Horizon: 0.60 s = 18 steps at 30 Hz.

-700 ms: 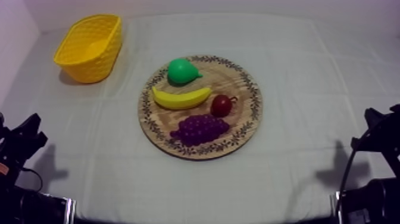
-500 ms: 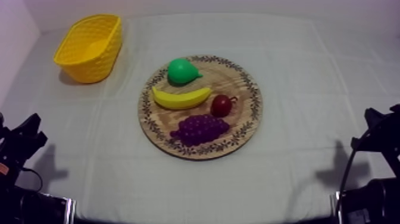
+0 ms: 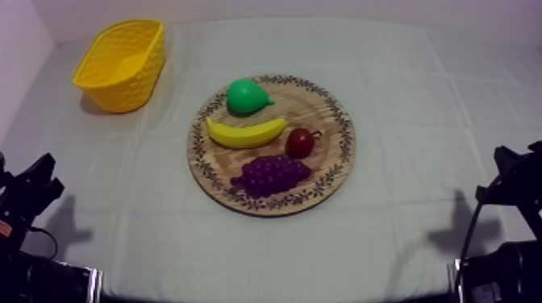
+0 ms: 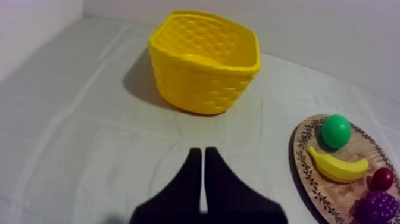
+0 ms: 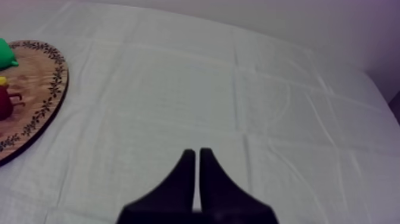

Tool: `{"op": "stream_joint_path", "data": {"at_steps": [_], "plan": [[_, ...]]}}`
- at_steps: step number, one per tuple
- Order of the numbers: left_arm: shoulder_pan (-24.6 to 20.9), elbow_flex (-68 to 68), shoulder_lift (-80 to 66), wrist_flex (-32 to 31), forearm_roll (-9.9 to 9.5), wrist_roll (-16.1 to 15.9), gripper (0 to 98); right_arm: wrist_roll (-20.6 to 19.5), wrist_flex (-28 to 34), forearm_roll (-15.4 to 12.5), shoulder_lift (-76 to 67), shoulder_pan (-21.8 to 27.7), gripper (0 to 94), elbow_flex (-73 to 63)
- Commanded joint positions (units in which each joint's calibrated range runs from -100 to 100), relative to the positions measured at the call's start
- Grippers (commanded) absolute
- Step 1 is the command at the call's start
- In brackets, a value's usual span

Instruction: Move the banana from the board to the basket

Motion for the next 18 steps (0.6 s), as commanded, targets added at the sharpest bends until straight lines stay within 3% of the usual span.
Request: {"op": "stream_joint_path", "data": {"at_steps": [1, 15, 18], "plan": [[-0.01, 0.01, -0.02, 0.03, 0.0, -0.01, 0.1, -0.01, 0.0, 0.02, -0.02, 0.02, 0.2, -0.03], [-0.05, 0.01, 0.06, -1.04, 0.02, -1.17, 0.1, -0.01, 0.0, 0.02, -0.02, 0.02, 0.2, -0.03], [-0.59, -0.71, 3.61, -3.47, 0.22, 0.03, 0.1, -0.01, 0.0, 0.02, -0.02, 0.02, 0.2, -0.03]]}}
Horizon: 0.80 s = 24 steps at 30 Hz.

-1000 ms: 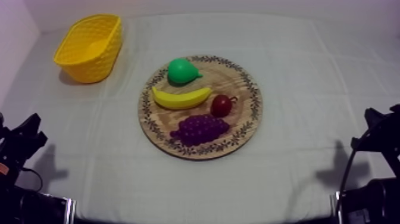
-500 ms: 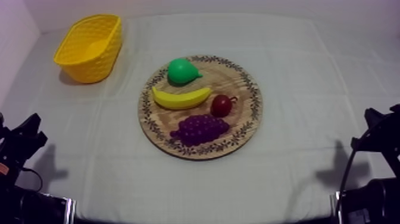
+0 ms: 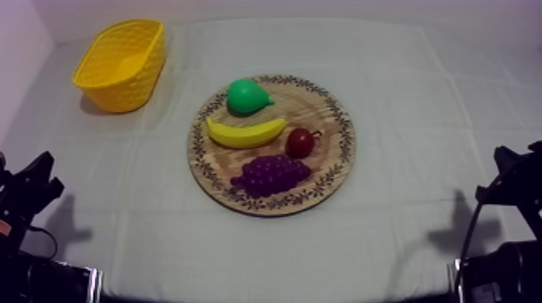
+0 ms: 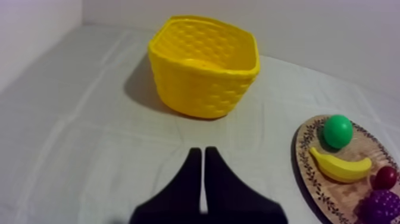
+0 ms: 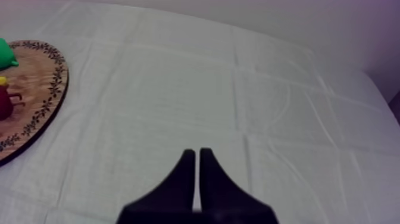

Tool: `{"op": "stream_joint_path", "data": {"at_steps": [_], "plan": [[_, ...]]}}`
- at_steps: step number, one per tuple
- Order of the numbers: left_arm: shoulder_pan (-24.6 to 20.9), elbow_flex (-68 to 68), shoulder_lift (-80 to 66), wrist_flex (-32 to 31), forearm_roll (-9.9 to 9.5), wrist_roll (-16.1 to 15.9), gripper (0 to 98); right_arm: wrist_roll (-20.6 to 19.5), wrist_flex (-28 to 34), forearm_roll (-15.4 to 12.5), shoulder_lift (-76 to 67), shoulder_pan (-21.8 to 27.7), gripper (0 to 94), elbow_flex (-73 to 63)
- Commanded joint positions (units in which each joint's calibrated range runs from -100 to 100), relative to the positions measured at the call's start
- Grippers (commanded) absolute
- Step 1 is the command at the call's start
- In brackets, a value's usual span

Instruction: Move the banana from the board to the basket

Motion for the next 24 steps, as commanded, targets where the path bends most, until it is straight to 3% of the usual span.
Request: {"op": "stream_joint_path", "data": {"at_steps": [1, 6, 10, 12, 15, 18, 24], "plan": [[0.15, -1.64, 4.92, -2.08, 0.16, 1.63, 0.1, -0.01, 0.0, 0.02, -0.02, 0.02, 0.2, -0.03], [4.45, -14.07, 22.08, -4.35, 0.21, 0.78, 0.1, -0.01, 0.0, 0.02, -0.02, 0.02, 0.2, -0.03], [7.0, -27.32, 34.64, -1.53, 0.6, -1.39, 0.1, -0.01, 0.0, 0.02, -0.02, 0.02, 0.2, -0.03], [7.01, -34.39, 40.52, 1.38, 2.32, -4.22, 0.1, -0.01, 0.0, 0.02, -0.02, 0.02, 0.2, -0.03], [5.67, -44.44, 49.06, 6.4, 6.71, -10.59, 0.1, -0.01, 0.0, 0.02, -0.02, 0.02, 0.2, -0.03], [4.48, -52.93, 57.27, 11.26, 9.86, -15.6, 0.1, -0.01, 0.0, 0.02, -0.02, 0.02, 0.2, -0.03], [5.72, -62.96, 72.68, 14.99, 12.06, -21.37, 0.1, -0.01, 0.0, 0.02, -0.02, 0.02, 0.2, -0.03]]}}
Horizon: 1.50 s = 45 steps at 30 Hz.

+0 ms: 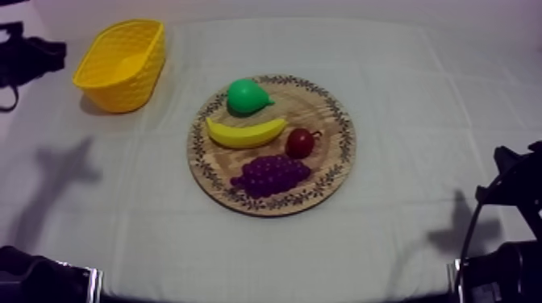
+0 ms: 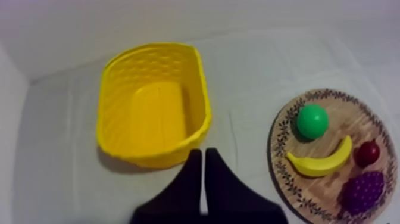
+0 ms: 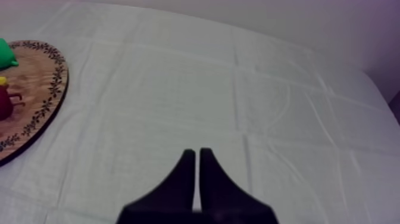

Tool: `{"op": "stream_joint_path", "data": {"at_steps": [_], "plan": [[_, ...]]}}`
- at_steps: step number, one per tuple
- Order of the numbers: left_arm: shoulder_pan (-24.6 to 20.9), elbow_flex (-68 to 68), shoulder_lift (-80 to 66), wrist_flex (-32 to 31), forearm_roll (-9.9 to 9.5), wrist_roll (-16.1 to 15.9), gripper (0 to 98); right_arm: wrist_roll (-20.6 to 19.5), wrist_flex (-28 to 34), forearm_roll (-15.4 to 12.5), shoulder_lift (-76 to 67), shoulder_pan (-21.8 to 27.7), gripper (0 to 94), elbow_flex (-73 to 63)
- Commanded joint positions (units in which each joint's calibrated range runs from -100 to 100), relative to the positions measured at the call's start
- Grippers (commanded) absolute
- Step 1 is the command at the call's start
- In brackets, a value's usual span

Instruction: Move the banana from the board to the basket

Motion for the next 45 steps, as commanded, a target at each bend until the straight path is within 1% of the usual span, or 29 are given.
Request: {"op": "stream_joint_path", "data": {"at_steps": [1, 6, 15, 23, 30, 36, 45], "plan": [[0.99, -7.51, 12.15, 0.43, 0.34, -4.79, 0.1, -0.01, 0.0, 0.02, -0.02, 0.02, 0.2, -0.03], [2.89, -14.21, 22.19, 2.27, 0.97, -7.28, 0.1, -0.01, 0.0, 0.02, -0.02, 0.02, 0.2, -0.03], [7.86, -22.83, 32.98, 6.18, 0.97, -9.58, 0.1, -0.01, 0.0, 0.02, -0.02, 0.02, 0.2, -0.03], [12.03, -24.54, 36.0, 8.7, 0.63, -10.91, 0.1, -0.01, 0.0, 0.02, -0.02, 0.02, 0.2, -0.03], [14.5, -24.1, 37.94, 10.54, 0.42, -12.29, 0.1, -0.01, 0.0, 0.02, -0.02, 0.02, 0.2, -0.03], [16.55, -22.83, 39.77, 10.55, 0.23, -13.03, 0.1, -0.01, 0.0, 0.02, -0.02, 0.02, 0.2, -0.03], [18.68, -22.66, 41.75, 10.43, -0.06, -13.19, 0.1, -0.01, 0.0, 0.02, -0.02, 0.02, 0.2, -0.03]]}}
